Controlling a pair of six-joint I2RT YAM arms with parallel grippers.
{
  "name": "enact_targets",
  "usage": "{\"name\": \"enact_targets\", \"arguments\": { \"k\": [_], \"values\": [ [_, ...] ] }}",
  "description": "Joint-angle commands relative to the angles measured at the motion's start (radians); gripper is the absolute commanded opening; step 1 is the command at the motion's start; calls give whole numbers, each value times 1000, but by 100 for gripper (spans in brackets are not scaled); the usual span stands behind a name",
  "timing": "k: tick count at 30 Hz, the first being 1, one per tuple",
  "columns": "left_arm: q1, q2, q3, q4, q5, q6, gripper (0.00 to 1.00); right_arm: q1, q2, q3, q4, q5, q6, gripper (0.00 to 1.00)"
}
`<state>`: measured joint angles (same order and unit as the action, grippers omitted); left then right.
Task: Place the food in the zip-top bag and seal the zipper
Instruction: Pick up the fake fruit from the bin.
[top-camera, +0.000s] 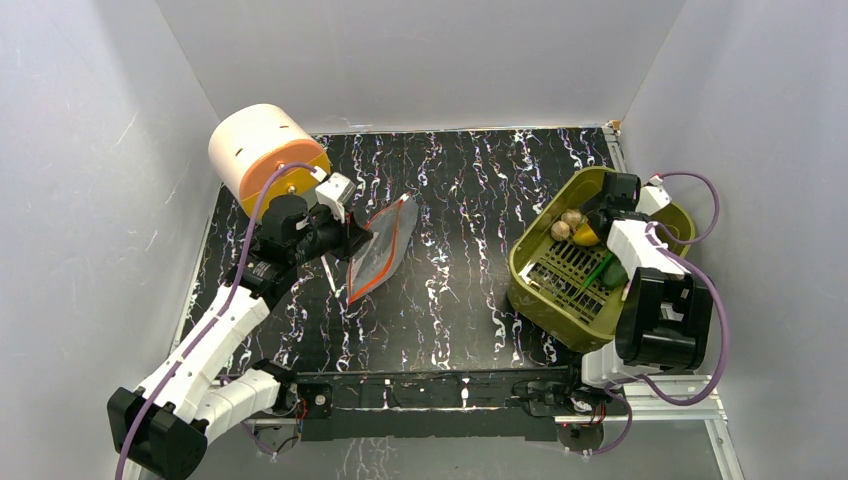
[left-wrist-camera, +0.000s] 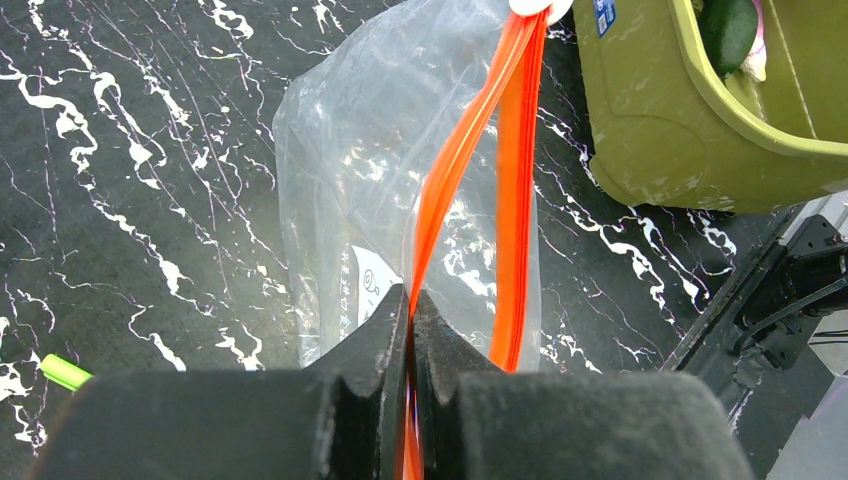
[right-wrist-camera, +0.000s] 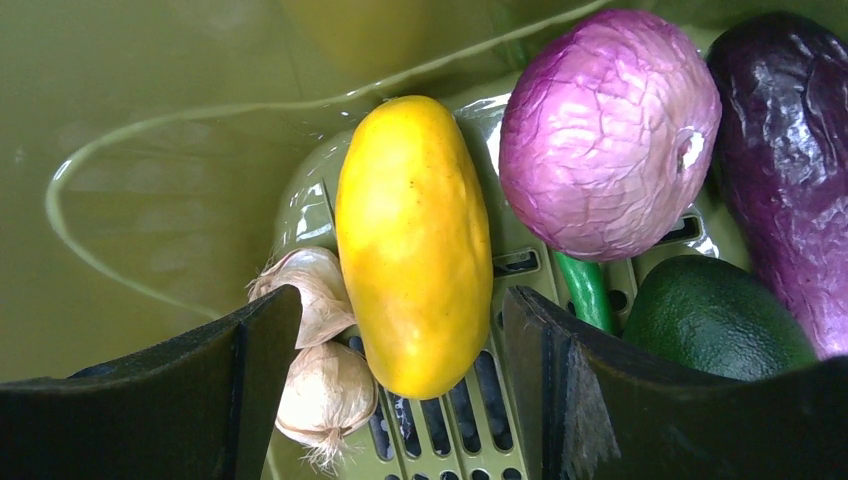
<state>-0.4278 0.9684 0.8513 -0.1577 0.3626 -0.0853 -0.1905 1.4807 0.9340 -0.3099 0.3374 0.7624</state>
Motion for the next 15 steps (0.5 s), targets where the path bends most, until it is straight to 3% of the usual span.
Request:
{"name": "enact_targets", "arguments": {
  "k": [1, 9, 15],
  "values": [
    [-5, -26, 1, 7, -13, 12, 0, -14, 20, 2, 50, 0, 33, 72],
    [-5, -31, -3, 3, -34, 13, 0, -18, 70, -3, 70, -23, 38, 67],
    [-5, -30, -3, 3, -31, 14, 0, -18, 67, -13, 85, -45, 41, 52]
  ]
}}
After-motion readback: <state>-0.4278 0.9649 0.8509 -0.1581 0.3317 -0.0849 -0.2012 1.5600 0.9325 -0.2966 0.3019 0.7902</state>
